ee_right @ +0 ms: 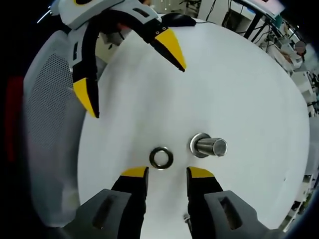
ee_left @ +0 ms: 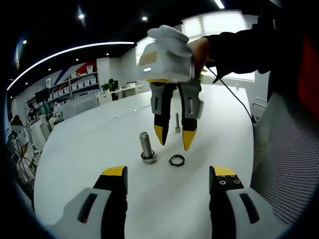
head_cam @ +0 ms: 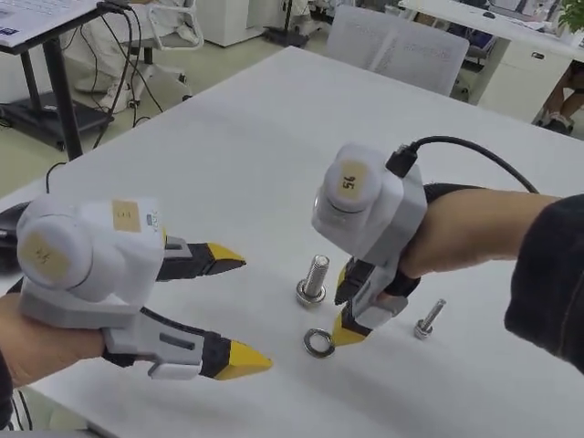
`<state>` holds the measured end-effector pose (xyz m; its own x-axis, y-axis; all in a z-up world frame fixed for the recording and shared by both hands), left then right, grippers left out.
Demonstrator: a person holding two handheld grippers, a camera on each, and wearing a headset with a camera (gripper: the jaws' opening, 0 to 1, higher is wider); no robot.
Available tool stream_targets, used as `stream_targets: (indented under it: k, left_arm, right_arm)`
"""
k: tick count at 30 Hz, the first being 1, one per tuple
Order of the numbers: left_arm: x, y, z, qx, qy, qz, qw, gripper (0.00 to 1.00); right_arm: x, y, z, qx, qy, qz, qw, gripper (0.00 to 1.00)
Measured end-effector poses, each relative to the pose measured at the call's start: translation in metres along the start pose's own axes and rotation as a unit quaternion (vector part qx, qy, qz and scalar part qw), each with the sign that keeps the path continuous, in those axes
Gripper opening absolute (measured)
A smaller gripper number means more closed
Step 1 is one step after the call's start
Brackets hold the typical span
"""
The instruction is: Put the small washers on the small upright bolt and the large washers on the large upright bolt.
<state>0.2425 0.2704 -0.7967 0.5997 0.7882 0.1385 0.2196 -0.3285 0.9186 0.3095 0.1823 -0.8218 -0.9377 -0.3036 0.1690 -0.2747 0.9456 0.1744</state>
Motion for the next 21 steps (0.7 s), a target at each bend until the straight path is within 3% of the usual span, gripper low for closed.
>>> stream_targets:
  k: [21]
  left_arm:
    - [0.002, -0.006, -0.009, 0.011, 0.017, -0.017, 0.9997, 0.66]
  right_arm:
    - [0.001, 0.004, 0.017, -0.012, 0.010, 0.007, 0.9999, 0.32]
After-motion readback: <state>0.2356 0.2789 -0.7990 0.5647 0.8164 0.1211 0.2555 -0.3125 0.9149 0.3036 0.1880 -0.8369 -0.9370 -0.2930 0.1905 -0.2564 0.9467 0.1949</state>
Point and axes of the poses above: the centre of the closed fingertips' face, and the gripper's own axes: z roughly forward along the fingers, x roughly to its left, y roughly out of its top, the point moved 3 cm from there along -z, roughly backward along the fingers, and after that the axes turned 10 degrees about y, right-handed, at the moved point
